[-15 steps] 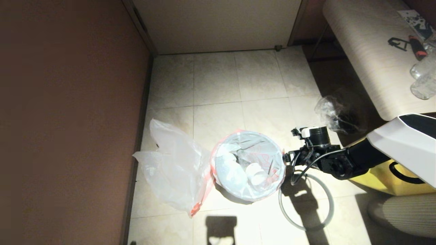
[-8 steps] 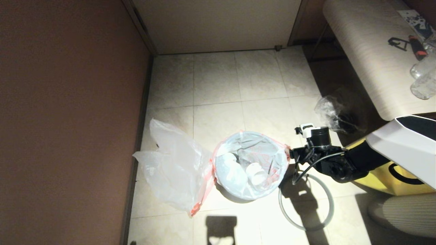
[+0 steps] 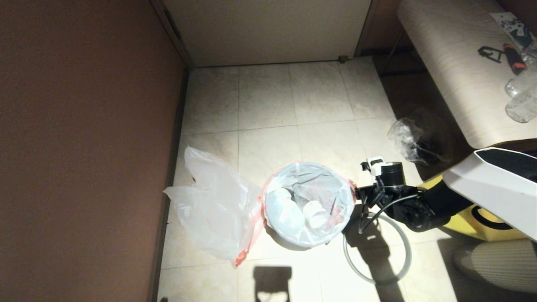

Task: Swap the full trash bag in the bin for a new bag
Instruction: Place the trash bag on the floor

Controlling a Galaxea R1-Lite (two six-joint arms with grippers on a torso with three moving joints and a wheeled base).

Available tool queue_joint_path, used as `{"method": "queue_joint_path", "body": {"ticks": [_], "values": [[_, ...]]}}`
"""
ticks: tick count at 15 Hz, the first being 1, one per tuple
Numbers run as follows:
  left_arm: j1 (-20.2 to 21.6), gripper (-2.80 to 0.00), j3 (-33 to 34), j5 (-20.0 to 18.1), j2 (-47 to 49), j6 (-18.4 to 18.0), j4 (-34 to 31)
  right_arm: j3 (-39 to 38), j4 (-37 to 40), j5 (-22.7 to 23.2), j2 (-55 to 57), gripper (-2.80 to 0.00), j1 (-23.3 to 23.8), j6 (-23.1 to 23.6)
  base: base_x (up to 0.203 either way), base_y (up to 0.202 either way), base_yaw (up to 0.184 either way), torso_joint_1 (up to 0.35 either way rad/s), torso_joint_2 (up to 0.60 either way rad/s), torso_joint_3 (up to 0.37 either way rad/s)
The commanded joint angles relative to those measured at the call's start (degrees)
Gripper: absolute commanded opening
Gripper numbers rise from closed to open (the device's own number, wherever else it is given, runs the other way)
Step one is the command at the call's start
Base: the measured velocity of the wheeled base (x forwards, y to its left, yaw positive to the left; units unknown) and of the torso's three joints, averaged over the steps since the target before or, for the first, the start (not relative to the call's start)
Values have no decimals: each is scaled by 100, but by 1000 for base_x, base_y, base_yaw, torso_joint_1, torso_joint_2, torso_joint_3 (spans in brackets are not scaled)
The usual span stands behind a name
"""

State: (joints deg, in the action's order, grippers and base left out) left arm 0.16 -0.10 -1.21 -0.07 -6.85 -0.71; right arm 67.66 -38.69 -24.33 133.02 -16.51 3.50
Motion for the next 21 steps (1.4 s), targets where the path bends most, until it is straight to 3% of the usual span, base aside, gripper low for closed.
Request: {"method": "queue_joint_path", "body": {"ticks": [1, 3, 7, 9, 13, 18, 21], "values": [[2, -280, 1, -2, 7, 1, 0, 65, -24, -56, 177, 0, -2, 2, 0, 0, 0, 0, 0, 0], [2, -280, 1, -2, 4, 0, 0, 193, -24, -152, 302, 0, 5, 3, 0, 0, 0, 0, 0, 0], [2, -280, 1, -2, 7, 0, 0, 256, -24, 200, 338, 0, -10, -180, 0, 0, 0, 0, 0, 0], [2, -280, 1, -2, 7, 0, 0, 273, -14, 522, 310, 0, -27, -455, 0, 0, 0, 0, 0, 0], [2, -280, 1, -2, 7, 1, 0, 307, -7, 1033, 390, 0, -2, -514, 0, 0, 0, 0, 0, 0], [2, -280, 1, -2, 7, 0, 0, 747, -21, 475, 815, 0, 7, -412, 0, 0, 0, 0, 0, 0], [2, -280, 1, -2, 7, 0, 0, 948, -15, 456, 1027, 0, -1, -403, 0, 0, 0, 0, 0, 0]]}}
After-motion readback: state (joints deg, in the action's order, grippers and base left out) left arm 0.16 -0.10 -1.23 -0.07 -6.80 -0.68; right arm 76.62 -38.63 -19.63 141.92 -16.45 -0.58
